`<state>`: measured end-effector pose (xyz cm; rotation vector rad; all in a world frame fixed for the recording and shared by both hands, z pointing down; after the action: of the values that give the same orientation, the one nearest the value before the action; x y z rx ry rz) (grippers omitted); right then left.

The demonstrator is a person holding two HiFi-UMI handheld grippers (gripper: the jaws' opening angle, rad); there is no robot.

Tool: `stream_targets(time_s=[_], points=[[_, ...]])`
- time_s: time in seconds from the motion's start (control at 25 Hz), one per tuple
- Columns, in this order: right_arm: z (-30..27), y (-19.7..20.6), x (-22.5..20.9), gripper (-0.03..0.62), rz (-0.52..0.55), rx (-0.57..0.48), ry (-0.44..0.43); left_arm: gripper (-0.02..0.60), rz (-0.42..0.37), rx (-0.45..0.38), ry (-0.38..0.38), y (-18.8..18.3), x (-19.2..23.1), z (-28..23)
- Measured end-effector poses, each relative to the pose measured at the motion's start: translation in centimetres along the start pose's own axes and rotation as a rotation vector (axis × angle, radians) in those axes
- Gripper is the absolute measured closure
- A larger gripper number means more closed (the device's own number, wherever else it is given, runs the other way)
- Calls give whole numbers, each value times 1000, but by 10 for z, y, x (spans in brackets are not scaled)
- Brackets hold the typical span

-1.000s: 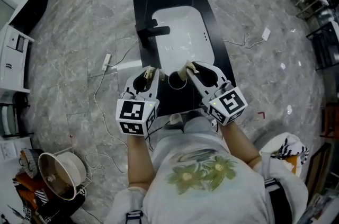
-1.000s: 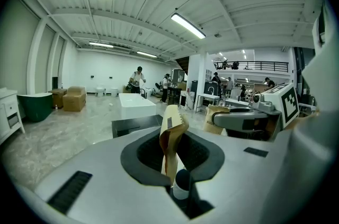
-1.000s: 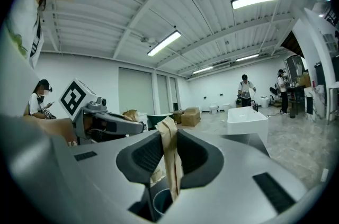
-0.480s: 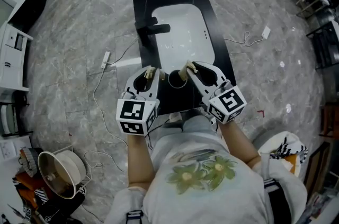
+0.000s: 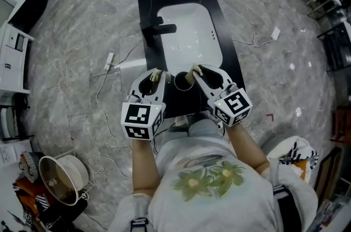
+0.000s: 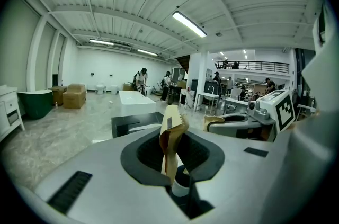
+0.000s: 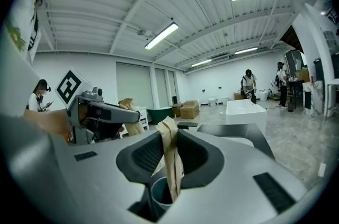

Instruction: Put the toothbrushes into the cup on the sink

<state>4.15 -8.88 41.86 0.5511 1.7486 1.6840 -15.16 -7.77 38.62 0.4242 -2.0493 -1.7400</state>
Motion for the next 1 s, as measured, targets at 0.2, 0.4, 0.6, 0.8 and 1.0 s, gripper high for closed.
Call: stream_targets(time_s=[0.2, 0.4, 0.6, 0.8, 1.0], points=[[1, 3, -1, 507, -3, 8, 0, 523, -1, 11, 2, 2, -3, 1], [0, 8, -3, 507, -5, 16, 2, 523, -5, 8, -3, 1, -1, 0], [-1, 17, -6, 507, -11, 36, 6, 522, -7, 9, -8, 1, -2, -1], [-3, 21, -8, 507, -15, 49, 3, 523, -6, 16, -11, 3, 0, -1], [-6, 25, -10, 507, -20, 66, -4, 523, -5, 19, -16, 3, 1, -3]])
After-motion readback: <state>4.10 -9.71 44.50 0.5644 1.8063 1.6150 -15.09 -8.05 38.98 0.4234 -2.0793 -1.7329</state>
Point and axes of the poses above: the fingertips, and each gripper's own axes: z backward along the fingers, x to its left, y out of its underside, the point moved 8 cm from there along z, backward along the fingers, and after that the axes turned 13 degrees about -x, right-handed, at the moved point
